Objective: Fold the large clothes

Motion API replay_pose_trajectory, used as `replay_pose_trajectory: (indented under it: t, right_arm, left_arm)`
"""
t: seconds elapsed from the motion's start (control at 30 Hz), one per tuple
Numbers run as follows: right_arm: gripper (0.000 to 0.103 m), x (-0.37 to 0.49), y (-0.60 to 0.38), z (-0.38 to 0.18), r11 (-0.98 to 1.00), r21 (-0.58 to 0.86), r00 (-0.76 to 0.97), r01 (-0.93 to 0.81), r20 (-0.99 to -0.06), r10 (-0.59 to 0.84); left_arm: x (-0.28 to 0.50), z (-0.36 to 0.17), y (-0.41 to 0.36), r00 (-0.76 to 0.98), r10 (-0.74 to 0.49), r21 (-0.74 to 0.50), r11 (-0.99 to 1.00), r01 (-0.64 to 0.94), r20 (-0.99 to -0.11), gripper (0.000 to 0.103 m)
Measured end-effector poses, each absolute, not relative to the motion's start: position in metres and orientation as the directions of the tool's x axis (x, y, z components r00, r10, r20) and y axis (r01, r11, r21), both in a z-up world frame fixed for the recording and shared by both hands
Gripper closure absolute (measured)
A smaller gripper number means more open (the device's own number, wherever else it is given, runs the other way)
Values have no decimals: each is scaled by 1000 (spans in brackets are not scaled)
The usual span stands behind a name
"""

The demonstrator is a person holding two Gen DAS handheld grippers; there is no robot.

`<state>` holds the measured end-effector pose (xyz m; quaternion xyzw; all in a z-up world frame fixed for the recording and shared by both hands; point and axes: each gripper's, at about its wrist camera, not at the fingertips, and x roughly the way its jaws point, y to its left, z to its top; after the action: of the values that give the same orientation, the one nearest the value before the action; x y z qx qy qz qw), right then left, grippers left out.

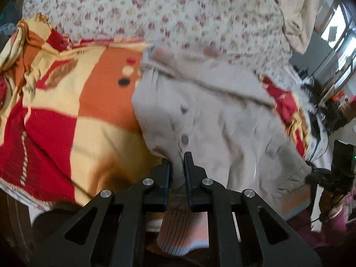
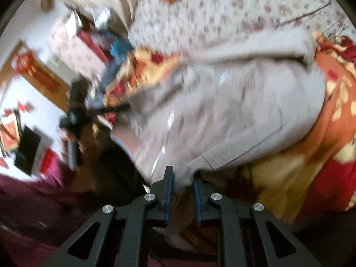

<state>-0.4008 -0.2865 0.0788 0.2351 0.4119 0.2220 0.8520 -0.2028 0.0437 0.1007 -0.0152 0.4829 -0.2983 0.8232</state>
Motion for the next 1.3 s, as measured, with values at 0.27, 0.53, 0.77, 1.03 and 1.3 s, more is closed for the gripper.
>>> replay_pose_trajectory:
  t: [0.27,0.53,0.77,1.03,1.3]
  right_arm:
    - [90,-359,-344,119,781,616,761,-102,-457,460]
    - [91,-277,-406,128,780,625,810,37,-475,342]
    - [96,-208,-441,101,792,585,775,176,-579,255]
    - [84,-223,-443,84,761,619,746,195,-598,295]
    - [34,-288,-416,87,802,581,661,138,-657,362]
  left_arm:
    - [-141,145,27,462,-514,-330,844,423,-723,95]
    - [-47,163,-13,496,-498,-343,862,373,-711,98]
    - [-63,132,-37,355,-564,-394,803,447,-746,68]
    - [-144,83,-11,174,-546,-434,789,435,-819,44]
    - [-203,48,14,49,-611,-558,751,354,-790,27]
